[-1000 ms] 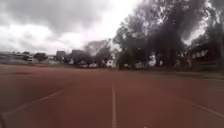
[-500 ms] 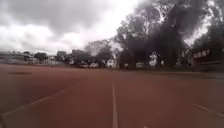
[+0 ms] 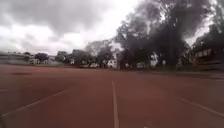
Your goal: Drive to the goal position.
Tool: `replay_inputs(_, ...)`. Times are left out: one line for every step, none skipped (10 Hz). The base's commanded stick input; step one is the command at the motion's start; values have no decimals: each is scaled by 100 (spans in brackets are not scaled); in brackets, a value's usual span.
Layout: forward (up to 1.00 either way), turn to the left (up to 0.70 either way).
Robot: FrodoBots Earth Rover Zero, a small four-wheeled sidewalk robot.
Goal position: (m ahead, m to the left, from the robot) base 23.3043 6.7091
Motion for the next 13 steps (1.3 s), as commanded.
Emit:
replay_inputs(70, 0)
replay_inputs(70, 0)
replay_inputs(70, 0)
replay_inputs(70, 0)
replay_inputs(70, 0)
replay_inputs(70, 0)
replay_inputs(70, 0)
replay_inputs(70, 0)
replay_inputs(70, 0)
replay_inputs(70, 0)
replay_inputs(70, 0)
replay_inputs(70, 0)
replay_inputs(70, 0)
